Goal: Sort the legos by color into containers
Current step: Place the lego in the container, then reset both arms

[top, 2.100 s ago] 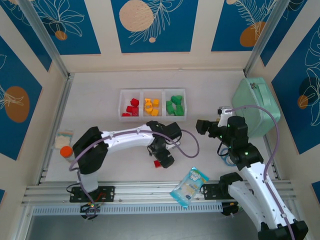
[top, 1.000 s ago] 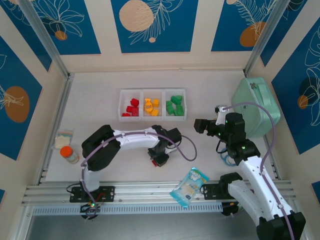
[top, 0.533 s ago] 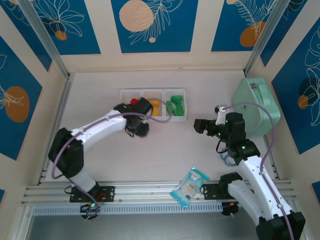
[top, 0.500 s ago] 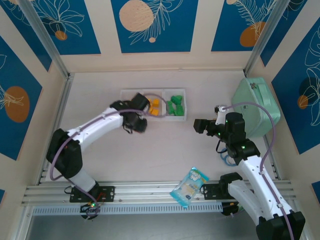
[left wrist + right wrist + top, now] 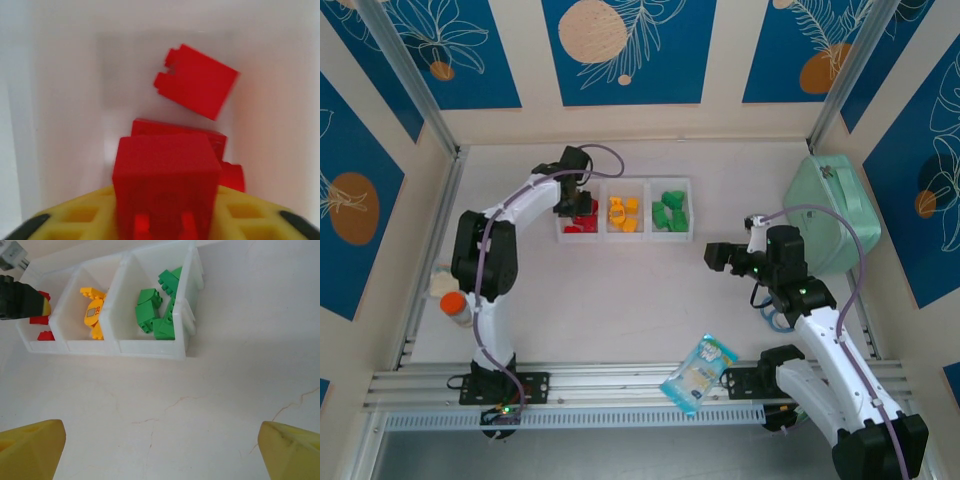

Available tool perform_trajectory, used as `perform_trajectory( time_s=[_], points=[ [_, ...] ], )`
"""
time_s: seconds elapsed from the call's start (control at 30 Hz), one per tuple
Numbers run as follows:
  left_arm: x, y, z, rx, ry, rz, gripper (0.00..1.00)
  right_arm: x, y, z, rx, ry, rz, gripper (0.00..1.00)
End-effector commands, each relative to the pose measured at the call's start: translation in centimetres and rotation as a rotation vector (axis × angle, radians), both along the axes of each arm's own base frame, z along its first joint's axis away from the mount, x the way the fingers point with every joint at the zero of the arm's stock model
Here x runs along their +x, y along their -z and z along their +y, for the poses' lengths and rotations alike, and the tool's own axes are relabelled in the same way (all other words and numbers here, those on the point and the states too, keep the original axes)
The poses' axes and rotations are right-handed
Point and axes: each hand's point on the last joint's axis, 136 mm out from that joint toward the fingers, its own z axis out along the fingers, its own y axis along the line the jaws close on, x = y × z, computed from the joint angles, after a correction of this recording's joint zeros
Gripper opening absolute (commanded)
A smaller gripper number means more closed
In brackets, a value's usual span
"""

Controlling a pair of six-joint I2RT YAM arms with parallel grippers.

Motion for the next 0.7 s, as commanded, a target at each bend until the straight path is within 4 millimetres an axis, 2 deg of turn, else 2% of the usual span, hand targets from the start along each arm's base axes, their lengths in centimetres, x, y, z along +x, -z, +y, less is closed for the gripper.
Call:
perform_trajectory(
  time_s=[0.0,0.03,0.17,0.33,0.37,0.43,0.53,0.6,0.67],
  points=[
    [1.6,-3.0,-0.4,-0.074,-0.046,-0.093,0.53,-0.9,0.4,0.2,0.015,-0.009,0.029,0.99],
    [1.5,-3.5,-0.5,-0.083,-0.047,-0.106,0.6,-0.9,0.4,0.2,0.012,-0.006,0.032,0.99],
    [0.0,-6.2,-0.1,-0.133,-0.041,-0.2,0.75,-0.9,0.9,0.1,0.005,0.0,0.045,0.99],
    [-3.6,-11.3,0.3,-0.218,0.017,-0.365,0.84,-0.2,1.4,-1.1,-0.03,0.069,0.051,0.99],
    [-4.4,-12.1,0.5,-0.229,0.029,-0.406,0.92,0.1,1.4,-1.5,-0.042,0.09,0.046,0.99],
    [-6.5,-14.0,1.6,-0.235,0.045,-0.524,0.94,0.8,0.9,-2.6,-0.072,0.142,0.011,0.99],
    [-9.8,-15.2,4.2,-0.198,0.037,-0.71,0.97,2.1,0.7,-3.8,-0.135,0.182,-0.088,0.99],
    [-11.8,-15.4,6.1,-0.176,-0.007,-0.842,0.99,2.5,1.7,-3.4,-0.224,0.101,-0.179,0.99],
    [-13.2,-15.5,7.6,-0.148,-0.024,-0.967,0.99,3.1,3.0,-4.1,-0.299,0.106,-0.251,0.99]
  ],
)
